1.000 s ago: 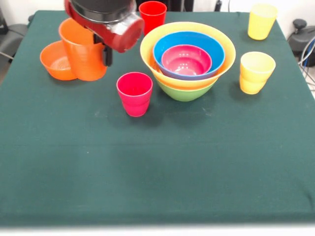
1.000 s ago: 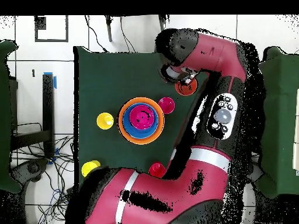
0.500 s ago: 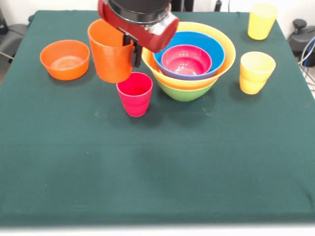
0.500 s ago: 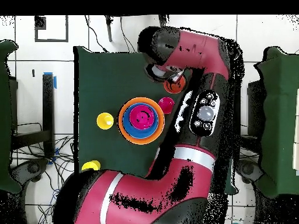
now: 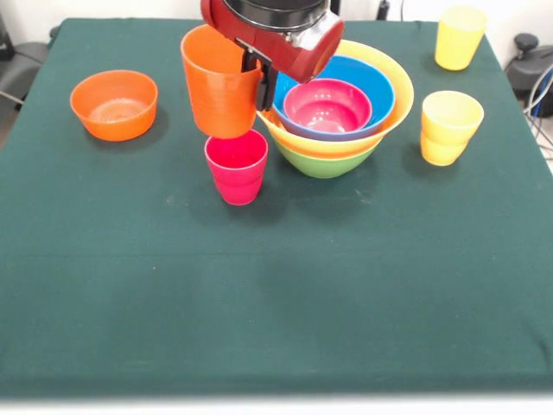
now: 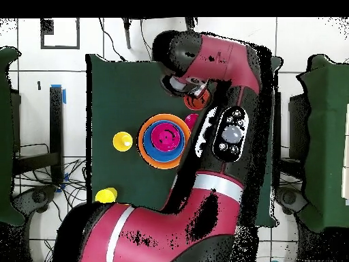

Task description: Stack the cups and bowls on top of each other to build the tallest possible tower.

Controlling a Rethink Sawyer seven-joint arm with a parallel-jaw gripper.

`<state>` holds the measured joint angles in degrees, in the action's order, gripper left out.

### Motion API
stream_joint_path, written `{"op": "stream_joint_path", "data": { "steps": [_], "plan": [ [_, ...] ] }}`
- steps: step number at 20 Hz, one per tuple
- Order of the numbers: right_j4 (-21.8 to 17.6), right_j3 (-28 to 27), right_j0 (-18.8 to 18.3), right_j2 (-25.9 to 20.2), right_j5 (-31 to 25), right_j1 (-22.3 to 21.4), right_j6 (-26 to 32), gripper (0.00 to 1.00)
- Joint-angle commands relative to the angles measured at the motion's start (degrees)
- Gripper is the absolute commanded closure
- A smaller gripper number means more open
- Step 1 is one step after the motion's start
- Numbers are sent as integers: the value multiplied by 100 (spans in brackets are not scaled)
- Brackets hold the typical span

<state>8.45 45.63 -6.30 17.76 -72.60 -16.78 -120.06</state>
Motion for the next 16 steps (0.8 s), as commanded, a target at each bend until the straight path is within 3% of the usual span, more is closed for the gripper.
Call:
{"op": "stream_joint_path", "data": {
  "steps": [1,7,16],
  "plan": [
    [39,1007,164,-277,259,-66,-1115,100],
    [88,1641,312,-350,717,-307,-1030,100],
    [78,1440,471,-303,672,-101,-1132,100]
  ]
}}
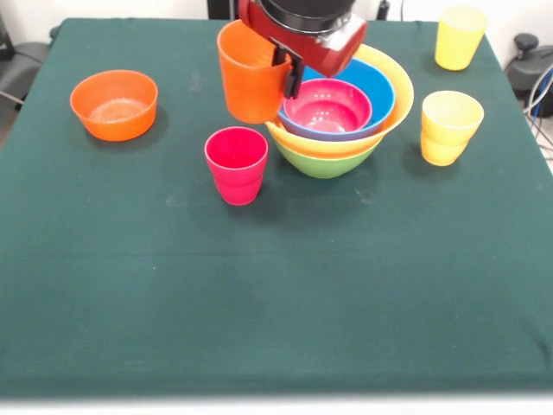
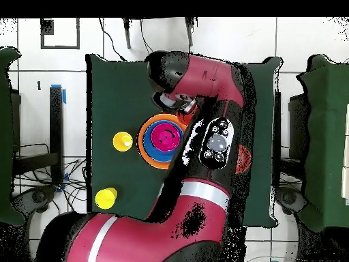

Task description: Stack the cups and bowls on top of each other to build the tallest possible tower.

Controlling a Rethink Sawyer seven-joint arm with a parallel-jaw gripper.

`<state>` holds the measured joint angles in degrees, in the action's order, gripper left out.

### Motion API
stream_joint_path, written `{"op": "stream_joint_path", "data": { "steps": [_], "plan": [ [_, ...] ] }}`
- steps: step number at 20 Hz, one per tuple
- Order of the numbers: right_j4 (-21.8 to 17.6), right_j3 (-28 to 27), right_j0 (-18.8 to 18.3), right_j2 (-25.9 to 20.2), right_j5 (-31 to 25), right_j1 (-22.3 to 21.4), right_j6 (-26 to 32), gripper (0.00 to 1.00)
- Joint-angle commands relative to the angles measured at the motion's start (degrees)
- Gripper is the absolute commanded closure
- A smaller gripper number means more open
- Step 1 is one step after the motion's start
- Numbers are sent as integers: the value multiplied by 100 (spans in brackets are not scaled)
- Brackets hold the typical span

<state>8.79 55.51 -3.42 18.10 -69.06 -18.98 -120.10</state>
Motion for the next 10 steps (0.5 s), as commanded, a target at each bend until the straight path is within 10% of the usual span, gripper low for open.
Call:
{"op": "stream_joint_path", "data": {
  "steps": [1,10],
  "plan": [
    [56,461,194,-339,348,136,-1138,100],
    [70,412,241,-306,442,203,-1233,100]
  ]
}}
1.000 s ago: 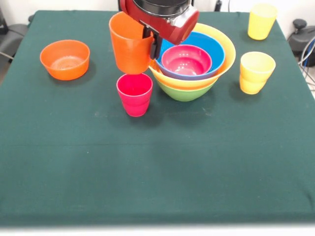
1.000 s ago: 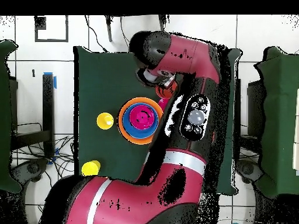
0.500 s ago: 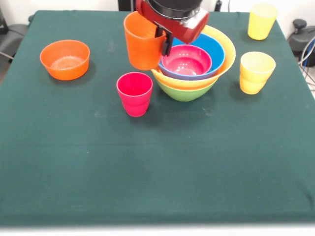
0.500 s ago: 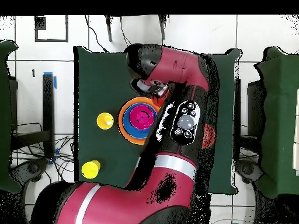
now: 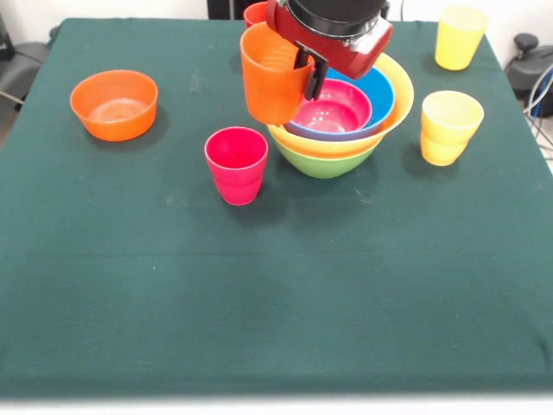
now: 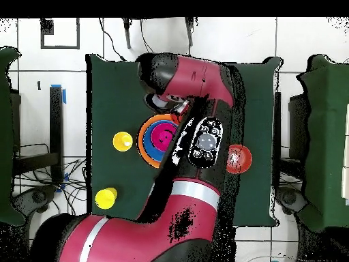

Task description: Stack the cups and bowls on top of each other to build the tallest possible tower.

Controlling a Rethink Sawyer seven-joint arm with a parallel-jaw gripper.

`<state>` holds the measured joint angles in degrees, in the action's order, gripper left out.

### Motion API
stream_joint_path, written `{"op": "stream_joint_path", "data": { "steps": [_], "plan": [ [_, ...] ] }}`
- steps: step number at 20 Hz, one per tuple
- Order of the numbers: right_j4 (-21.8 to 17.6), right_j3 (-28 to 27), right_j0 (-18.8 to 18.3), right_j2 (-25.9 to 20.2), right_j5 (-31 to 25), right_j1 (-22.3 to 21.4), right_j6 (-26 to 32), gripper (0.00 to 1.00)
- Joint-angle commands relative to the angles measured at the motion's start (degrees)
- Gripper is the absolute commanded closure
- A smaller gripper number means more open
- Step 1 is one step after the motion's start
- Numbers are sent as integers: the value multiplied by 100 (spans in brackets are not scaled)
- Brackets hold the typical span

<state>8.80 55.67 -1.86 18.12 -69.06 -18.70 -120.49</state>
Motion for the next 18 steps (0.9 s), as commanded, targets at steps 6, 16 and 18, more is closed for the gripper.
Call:
{"op": "stream_joint_path", "data": {
  "steps": [6,16,18],
  "plan": [
    [117,1213,179,-324,793,-382,-1055,100],
    [80,1243,412,-269,1225,-29,-1271,100],
    [86,1220,408,-269,1222,27,-1244,100]
  ]
}}
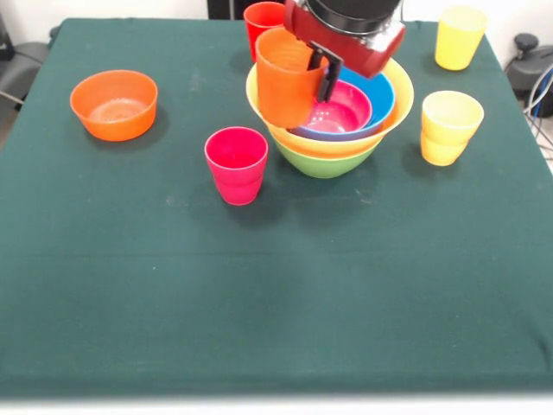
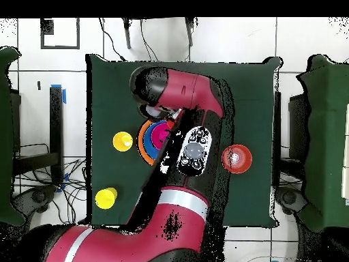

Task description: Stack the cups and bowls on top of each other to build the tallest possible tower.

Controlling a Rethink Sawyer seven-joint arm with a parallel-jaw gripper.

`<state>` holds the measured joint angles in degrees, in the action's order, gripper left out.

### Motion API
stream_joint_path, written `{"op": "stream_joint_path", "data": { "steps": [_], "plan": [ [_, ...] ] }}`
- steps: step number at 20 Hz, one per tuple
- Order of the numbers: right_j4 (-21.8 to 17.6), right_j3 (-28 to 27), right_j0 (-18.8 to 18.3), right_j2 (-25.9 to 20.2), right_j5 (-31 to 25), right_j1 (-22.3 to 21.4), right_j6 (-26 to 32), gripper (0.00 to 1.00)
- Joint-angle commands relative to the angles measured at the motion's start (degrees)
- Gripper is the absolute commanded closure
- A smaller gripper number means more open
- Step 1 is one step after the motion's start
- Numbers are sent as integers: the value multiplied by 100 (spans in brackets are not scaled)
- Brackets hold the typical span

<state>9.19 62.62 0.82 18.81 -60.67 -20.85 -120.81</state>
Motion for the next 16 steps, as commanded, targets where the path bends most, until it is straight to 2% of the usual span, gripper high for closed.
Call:
{"op": "stream_joint_path", "data": {
  "steps": [1,5,8,11,16],
  "plan": [
    [43,533,150,-334,420,260,-1204,100],
    [78,665,248,-281,452,214,-1303,100],
    [106,899,361,-230,491,19,-1377,100],
    [138,1239,428,-236,603,-217,-1328,100],
    [163,1505,422,-263,786,-303,-1215,100]
  ]
}}
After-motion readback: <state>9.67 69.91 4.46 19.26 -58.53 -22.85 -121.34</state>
